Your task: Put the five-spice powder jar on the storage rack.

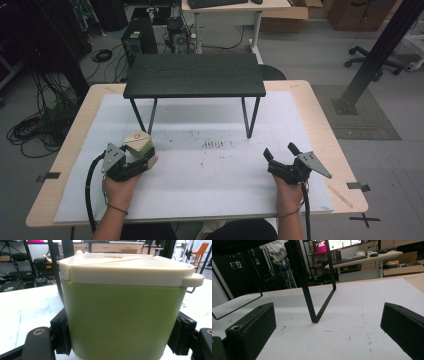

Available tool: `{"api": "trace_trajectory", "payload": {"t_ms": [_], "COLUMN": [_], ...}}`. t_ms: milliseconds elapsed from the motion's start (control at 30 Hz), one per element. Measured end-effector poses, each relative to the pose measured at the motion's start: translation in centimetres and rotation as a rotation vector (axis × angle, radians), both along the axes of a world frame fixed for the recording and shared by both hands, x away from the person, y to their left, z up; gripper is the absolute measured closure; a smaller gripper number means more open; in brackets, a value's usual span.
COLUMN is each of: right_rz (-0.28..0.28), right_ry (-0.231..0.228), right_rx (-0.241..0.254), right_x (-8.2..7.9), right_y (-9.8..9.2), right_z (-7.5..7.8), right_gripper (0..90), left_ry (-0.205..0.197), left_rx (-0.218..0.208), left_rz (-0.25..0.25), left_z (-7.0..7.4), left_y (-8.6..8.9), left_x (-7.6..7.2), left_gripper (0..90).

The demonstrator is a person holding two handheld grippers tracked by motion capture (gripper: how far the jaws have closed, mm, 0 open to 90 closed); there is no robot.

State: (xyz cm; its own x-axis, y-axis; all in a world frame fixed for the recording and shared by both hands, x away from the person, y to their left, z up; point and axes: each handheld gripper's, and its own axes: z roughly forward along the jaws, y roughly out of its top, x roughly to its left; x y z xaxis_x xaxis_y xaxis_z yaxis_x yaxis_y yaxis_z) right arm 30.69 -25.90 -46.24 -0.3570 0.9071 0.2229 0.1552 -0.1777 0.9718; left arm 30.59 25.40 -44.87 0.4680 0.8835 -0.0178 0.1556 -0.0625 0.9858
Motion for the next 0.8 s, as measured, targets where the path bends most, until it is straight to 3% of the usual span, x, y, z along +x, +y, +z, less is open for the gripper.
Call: {"api": "trace_trajectory", "payload": {"t_ms": [533, 800], "right_rz": [0.001, 0.003], "right_ry": [0.003, 0.003], "right_rx": [-0.004, -0.007], "right_x": [0.02, 0.0], "right_y": [0.03, 0.06], "right_z": [0.0, 0.0], "right_gripper": [0.0, 0.0], "left_ry": [-0.007, -0.024], "left_rx": [-0.006, 0.005], "left_rz": [0.009, -0.041], "left_z": [-0.03, 0.49], "left_y": [0.09, -0.28], "left_x": [-0.23, -0.69], "left_gripper": [29.4, 29.5]}}
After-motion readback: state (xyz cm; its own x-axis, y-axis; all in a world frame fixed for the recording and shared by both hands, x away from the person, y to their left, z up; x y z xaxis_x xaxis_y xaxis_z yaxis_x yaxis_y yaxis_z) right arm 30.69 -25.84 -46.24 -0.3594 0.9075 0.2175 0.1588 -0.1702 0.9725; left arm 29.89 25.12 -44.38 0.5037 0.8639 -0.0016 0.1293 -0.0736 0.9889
